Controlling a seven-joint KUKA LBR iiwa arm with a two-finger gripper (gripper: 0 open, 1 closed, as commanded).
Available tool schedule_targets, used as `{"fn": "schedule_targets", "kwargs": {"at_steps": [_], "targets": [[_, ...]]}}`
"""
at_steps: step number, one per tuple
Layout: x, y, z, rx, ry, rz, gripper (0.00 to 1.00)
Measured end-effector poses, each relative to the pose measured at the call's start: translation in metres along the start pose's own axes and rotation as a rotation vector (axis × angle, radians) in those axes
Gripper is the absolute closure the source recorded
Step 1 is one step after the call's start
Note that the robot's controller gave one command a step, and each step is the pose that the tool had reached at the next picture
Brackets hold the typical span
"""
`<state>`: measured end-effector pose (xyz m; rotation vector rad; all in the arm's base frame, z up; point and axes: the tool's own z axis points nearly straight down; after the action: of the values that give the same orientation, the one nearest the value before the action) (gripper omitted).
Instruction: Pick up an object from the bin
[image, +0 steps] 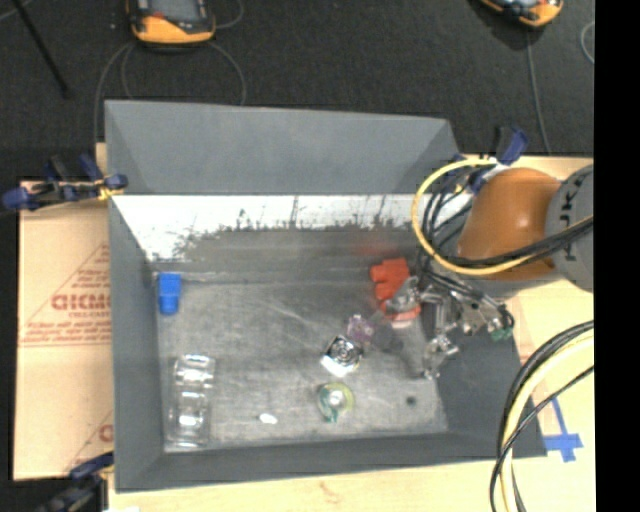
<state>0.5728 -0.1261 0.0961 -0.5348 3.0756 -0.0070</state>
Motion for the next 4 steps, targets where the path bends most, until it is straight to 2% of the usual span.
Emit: {"fn": "schedule_targets", "kwargs": {"at_steps": [1, 2, 3, 4], "targets": [[-0.011, 0.030, -0.102, -0.001, 0.007, 0.028, 0.00], [0.007, 0.028, -0.026, -0.009, 0.020, -0.179, 0.00], [-0.071, 0.080, -0.058, -0.008, 0.006, -0.098, 0.00], [0.020, 0.061, 0.012, -0.011, 0.022, -0.284, 0.00]]}}
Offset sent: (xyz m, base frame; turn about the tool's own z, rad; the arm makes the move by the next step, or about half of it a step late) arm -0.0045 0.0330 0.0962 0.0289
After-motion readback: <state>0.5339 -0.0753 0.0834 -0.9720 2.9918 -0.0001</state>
